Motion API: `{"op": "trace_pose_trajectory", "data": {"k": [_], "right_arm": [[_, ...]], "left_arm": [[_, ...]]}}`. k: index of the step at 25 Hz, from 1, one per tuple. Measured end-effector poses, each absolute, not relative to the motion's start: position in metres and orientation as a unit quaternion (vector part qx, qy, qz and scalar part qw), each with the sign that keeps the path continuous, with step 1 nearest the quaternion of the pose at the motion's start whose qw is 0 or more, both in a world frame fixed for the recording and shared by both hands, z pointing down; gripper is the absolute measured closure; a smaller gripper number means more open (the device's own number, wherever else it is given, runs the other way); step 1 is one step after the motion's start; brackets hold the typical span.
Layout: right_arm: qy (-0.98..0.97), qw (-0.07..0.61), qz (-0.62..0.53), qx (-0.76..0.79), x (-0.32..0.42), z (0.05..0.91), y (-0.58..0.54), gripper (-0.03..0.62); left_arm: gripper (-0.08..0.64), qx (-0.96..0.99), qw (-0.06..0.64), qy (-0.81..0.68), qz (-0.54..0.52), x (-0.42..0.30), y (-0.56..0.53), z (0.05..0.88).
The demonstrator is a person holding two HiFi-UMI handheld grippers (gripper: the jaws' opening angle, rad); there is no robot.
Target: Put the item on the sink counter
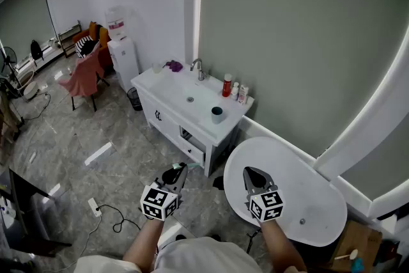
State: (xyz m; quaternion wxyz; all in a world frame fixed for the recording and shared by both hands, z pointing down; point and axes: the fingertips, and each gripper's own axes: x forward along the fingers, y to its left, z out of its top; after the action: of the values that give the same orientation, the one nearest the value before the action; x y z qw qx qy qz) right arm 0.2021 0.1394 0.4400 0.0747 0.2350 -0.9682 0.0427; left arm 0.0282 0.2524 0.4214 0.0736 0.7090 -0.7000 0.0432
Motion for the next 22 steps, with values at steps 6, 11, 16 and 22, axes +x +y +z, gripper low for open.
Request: {"op": "trace_pose_trajectory", "data": {"k": [6, 11, 16, 22], "right_arm": [[-0.969, 0.072, 0.044, 0.231, 0.203, 0.440, 0.140, 0.581], [-0.967, 0.072, 0.055, 0.238, 0.207, 0.443, 0.134, 0.581], [-0.965, 0.074, 0.065, 0.242, 0.217, 0.449, 0.123, 0.581], [-0.970, 0.076, 0.057, 0.226, 0.224, 0.452, 0.115, 0.581]], "left_arm": [[0.531, 0.708, 0.074, -0.701, 0.044, 0.033, 0.251, 0.424], [0.531, 0.706, 0.076, -0.703, 0.038, 0.036, 0.248, 0.423], [0.531, 0.705, 0.079, -0.704, 0.041, 0.043, 0.242, 0.426], [0.531, 0.702, 0.082, -0.706, 0.043, 0.053, 0.233, 0.432]]}}
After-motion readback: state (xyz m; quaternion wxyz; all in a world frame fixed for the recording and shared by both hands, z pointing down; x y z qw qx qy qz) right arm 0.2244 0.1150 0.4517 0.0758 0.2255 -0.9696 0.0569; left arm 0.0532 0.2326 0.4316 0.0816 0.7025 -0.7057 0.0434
